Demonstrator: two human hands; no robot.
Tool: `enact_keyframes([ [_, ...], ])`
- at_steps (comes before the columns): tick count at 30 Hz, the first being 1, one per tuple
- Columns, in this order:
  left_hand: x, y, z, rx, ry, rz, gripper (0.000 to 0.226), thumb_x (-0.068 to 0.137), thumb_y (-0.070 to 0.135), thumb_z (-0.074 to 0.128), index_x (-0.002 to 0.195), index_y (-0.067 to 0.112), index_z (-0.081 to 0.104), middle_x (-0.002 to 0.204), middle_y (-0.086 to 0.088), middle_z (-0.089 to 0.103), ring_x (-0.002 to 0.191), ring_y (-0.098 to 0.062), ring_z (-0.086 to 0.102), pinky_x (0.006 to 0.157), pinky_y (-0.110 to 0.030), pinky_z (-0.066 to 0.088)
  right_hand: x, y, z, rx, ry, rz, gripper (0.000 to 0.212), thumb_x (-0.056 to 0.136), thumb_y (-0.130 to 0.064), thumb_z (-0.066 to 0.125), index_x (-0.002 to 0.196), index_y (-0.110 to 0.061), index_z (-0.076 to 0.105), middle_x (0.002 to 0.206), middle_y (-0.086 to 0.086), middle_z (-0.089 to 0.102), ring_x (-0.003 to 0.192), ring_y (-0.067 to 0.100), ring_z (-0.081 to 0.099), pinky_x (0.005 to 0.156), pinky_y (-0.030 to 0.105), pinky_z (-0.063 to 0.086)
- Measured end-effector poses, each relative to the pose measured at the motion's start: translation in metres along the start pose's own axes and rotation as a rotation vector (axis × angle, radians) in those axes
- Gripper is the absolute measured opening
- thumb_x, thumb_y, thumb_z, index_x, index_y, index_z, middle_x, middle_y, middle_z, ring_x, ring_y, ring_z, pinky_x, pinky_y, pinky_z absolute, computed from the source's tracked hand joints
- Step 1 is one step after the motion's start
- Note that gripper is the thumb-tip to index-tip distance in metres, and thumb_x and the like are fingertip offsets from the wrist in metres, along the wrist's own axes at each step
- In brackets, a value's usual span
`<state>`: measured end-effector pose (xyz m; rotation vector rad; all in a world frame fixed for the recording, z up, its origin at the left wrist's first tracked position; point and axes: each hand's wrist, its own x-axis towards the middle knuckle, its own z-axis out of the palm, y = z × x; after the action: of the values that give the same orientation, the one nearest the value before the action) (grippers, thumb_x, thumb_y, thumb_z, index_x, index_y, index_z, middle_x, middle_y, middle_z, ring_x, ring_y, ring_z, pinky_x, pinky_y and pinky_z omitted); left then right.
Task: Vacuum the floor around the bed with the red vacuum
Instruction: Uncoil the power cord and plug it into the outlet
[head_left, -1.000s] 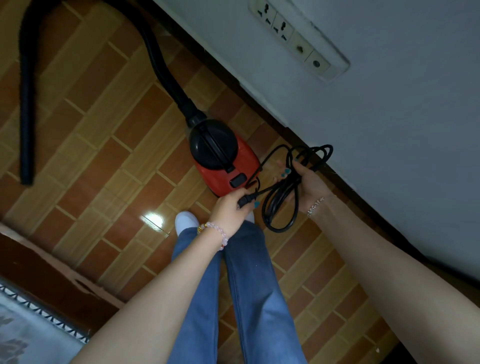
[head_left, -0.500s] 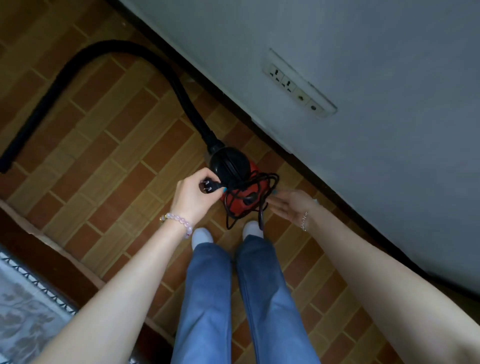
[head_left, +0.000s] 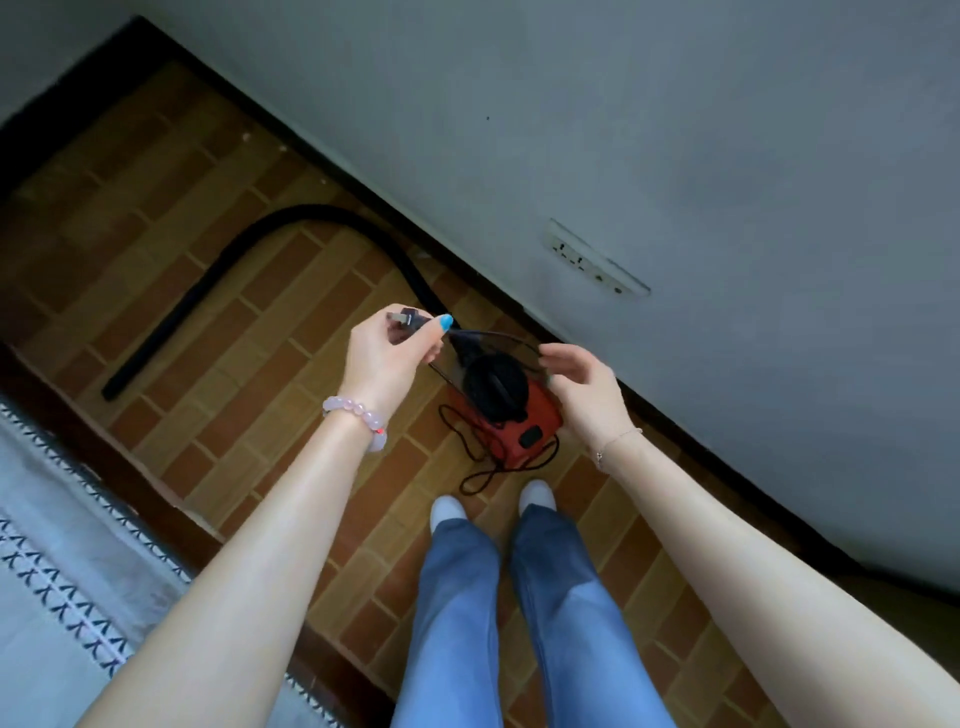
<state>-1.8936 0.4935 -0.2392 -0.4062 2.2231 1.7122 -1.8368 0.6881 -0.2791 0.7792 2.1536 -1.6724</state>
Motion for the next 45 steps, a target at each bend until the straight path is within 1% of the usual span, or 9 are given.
enact_keyframes([
  [7, -0.020, 0.060, -0.011, 0.125, -0.043, 0.116, 0.038, 0.078, 0.038, 0.074, 0.070, 0.003, 0.061, 0.052, 0.009, 0.052, 0.059, -0.012, 0.054, 0.064, -0.027, 0.045, -0.044, -0.062, 0.005, -0.155, -0.072, -0.308, 0.060, 0.081, -0.004, 0.053, 0.137, -0.027, 0.046, 0.138, -0.014, 0.049, 0.130, 0.000, 0.040, 0.109, 0.021, 0.030],
  [10, -0.027, 0.073, -0.006, 0.157, -0.116, 0.146, 0.038, 0.076, 0.037, 0.074, 0.061, 0.007, 0.057, 0.045, 0.011, 0.050, 0.055, -0.011, 0.053, 0.064, -0.031, 0.049, -0.053, -0.079, 0.009, -0.226, -0.125, -0.385, 0.049, 0.087, -0.017, 0.061, 0.134, -0.026, 0.050, 0.134, -0.014, 0.054, 0.125, -0.002, 0.046, 0.105, 0.017, 0.033],
  [12, -0.032, 0.079, 0.000, 0.115, -0.148, 0.147, 0.038, 0.076, 0.032, 0.075, 0.056, 0.010, 0.053, 0.045, 0.010, 0.051, 0.052, -0.009, 0.053, 0.059, -0.027, 0.048, -0.058, -0.086, 0.014, -0.174, -0.165, -0.389, 0.026, 0.090, -0.020, 0.061, 0.114, -0.029, 0.063, 0.112, -0.014, 0.066, 0.105, -0.007, 0.057, 0.094, 0.014, 0.042],
  [15, -0.033, 0.083, 0.007, 0.078, -0.192, 0.141, 0.037, 0.077, 0.030, 0.075, 0.058, 0.012, 0.050, 0.048, 0.007, 0.054, 0.051, -0.008, 0.052, 0.054, -0.019, 0.045, -0.060, -0.086, 0.020, -0.048, -0.114, -0.322, 0.024, 0.095, -0.017, 0.052, 0.083, -0.033, 0.065, 0.078, -0.008, 0.071, 0.082, 0.002, 0.067, 0.090, 0.028, 0.050],
  [18, -0.030, 0.080, 0.011, 0.054, -0.307, 0.113, 0.024, 0.081, 0.025, 0.073, 0.072, 0.010, 0.057, 0.062, 0.002, 0.062, 0.052, -0.001, 0.057, 0.056, -0.016, 0.048, -0.060, -0.080, 0.020, 0.094, -0.109, -0.233, 0.024, 0.098, -0.015, 0.047, 0.086, -0.022, 0.066, 0.072, 0.001, 0.069, 0.076, 0.019, 0.068, 0.089, 0.043, 0.054],
  [26, -0.016, 0.041, 0.026, 0.082, -0.302, -0.038, 0.008, 0.096, 0.020, 0.051, 0.095, 0.016, 0.058, 0.092, 0.002, 0.062, 0.089, -0.014, 0.059, 0.080, -0.033, 0.051, -0.043, -0.068, 0.012, 0.305, -0.098, 0.088, 0.030, 0.103, -0.019, 0.034, 0.111, -0.007, 0.060, 0.066, 0.000, 0.059, 0.053, 0.008, 0.058, 0.063, 0.021, 0.054],
  [31, -0.009, -0.006, 0.050, 0.266, -0.414, -0.167, 0.027, 0.096, 0.011, 0.038, 0.107, 0.022, 0.059, 0.106, 0.002, 0.061, 0.100, -0.017, 0.058, 0.087, -0.031, 0.042, -0.016, -0.056, 0.008, 0.557, -0.064, 0.214, 0.026, 0.104, -0.016, 0.032, 0.114, -0.008, 0.054, 0.072, 0.003, 0.063, 0.063, 0.013, 0.062, 0.072, 0.027, 0.056],
  [41, 0.017, -0.076, 0.105, 0.355, -0.567, -0.379, 0.040, 0.094, 0.030, 0.045, 0.130, 0.016, 0.052, 0.131, 0.000, 0.055, 0.121, -0.020, 0.049, 0.102, -0.031, 0.038, 0.080, -0.027, -0.006, 0.886, -0.041, 0.412, 0.023, 0.103, -0.007, 0.033, 0.099, -0.012, 0.055, 0.089, 0.008, 0.063, 0.082, 0.017, 0.068, 0.076, 0.037, 0.053],
  [45, 0.022, -0.113, 0.105, 0.404, -0.511, -0.334, 0.009, 0.094, 0.017, 0.050, 0.093, 0.021, 0.059, 0.097, -0.001, 0.063, 0.095, -0.021, 0.060, 0.077, -0.026, 0.041, 0.110, -0.010, -0.012, 0.932, -0.007, 0.491, 0.022, 0.101, -0.003, 0.035, 0.096, -0.009, 0.055, 0.090, 0.009, 0.060, 0.085, 0.019, 0.064, 0.086, 0.044, 0.049],
])
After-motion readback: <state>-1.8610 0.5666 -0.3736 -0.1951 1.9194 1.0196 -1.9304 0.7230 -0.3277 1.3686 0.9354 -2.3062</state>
